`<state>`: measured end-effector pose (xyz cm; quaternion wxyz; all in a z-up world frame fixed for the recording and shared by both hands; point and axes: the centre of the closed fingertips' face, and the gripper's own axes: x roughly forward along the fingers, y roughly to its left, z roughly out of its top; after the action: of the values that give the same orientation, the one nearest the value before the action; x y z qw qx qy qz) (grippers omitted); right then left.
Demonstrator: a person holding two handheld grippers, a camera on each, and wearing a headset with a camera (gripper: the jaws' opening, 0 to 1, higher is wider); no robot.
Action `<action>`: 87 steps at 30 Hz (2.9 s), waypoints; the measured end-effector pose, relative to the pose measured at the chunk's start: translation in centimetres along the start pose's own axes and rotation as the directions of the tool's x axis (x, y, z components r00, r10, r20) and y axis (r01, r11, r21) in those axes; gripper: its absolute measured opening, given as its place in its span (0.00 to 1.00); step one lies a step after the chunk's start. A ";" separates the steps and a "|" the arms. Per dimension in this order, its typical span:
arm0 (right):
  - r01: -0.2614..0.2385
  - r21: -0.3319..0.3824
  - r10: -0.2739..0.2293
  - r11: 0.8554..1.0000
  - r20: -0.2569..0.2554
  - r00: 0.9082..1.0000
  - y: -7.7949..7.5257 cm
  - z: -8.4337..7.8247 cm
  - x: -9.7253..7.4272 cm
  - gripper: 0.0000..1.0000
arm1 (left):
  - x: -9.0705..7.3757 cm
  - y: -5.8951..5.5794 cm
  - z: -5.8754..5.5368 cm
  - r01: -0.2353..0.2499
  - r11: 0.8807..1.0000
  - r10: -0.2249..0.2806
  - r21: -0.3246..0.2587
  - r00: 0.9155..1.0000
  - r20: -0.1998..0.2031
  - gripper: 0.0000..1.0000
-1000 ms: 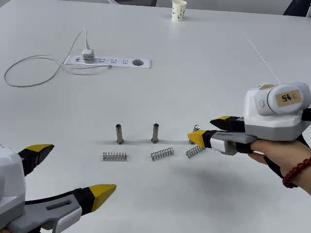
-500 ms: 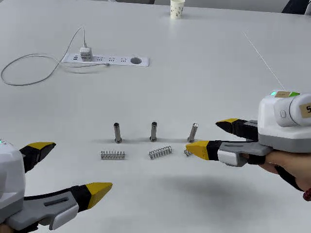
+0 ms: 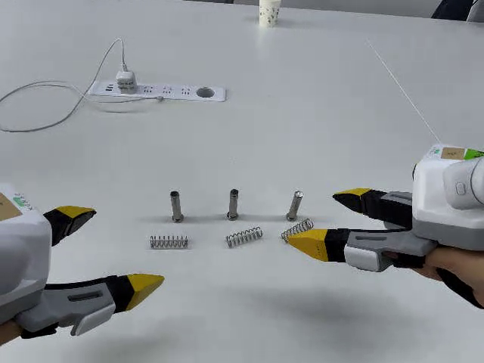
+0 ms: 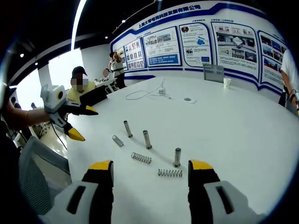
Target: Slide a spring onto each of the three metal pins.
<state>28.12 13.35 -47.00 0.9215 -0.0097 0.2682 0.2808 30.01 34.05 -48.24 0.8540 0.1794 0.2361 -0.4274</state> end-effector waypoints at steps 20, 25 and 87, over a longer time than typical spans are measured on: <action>-0.023 0.017 0.022 1.000 0.013 1.000 0.2 0.0 -0.9 0.64 | 4.3 0.4 -1.6 0.162 0.986 -0.160 0.033 0.985 -0.059 0.50; -0.014 0.033 0.013 0.999 0.012 1.000 0.0 -0.4 -0.8 0.63 | 5.1 0.6 -2.0 0.191 0.980 -0.188 0.052 0.980 -0.064 0.47; -0.004 0.119 -0.001 0.993 0.043 0.999 0.7 -0.4 -0.5 0.61 | 6.7 -1.7 -1.7 0.322 0.935 -0.322 0.149 0.946 -0.025 0.09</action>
<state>27.18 13.60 -46.98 0.9257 0.0512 0.2647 0.2653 31.74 29.63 -53.58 0.7562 0.2028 0.2294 -0.5782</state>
